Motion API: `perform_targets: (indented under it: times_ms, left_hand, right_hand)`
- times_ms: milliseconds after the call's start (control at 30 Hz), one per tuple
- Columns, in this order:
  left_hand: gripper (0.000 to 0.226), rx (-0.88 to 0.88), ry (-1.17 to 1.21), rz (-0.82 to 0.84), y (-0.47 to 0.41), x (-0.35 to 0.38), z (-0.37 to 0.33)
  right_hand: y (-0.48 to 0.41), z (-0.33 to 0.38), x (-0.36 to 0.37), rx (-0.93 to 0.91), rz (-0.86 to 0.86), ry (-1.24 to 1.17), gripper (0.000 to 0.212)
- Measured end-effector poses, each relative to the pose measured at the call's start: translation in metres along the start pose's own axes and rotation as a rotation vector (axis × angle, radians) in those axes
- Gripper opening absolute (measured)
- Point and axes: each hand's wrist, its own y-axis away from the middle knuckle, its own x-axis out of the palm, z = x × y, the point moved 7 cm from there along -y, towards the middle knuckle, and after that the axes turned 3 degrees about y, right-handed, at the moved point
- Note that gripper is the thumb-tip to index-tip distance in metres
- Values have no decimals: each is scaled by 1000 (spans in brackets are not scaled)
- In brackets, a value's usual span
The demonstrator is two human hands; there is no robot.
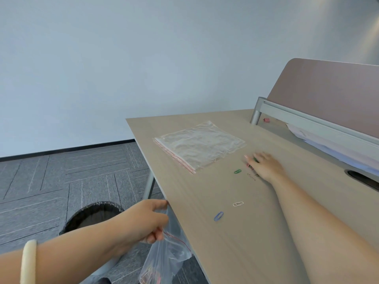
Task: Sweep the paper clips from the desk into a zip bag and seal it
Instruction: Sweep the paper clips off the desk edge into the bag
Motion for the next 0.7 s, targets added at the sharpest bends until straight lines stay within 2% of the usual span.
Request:
perform_targets:
  times_ms: [133,333,500,700]
  left_hand:
    - [62,0,-7,-8,-4,-2,0]
    - [63,7,11,-27,0,-1,1]
    - [61,24,21,-11,5,4,3]
    - [59,36,35,3,12,10,6]
  right_hand:
    - [8,18,0,-198,9,-102,46]
    - [72,72,9,-481,139,-333,39]
    - [115,99,12,-541,210,-435,38]
    - [176,129,17,-586,405,-582,39]
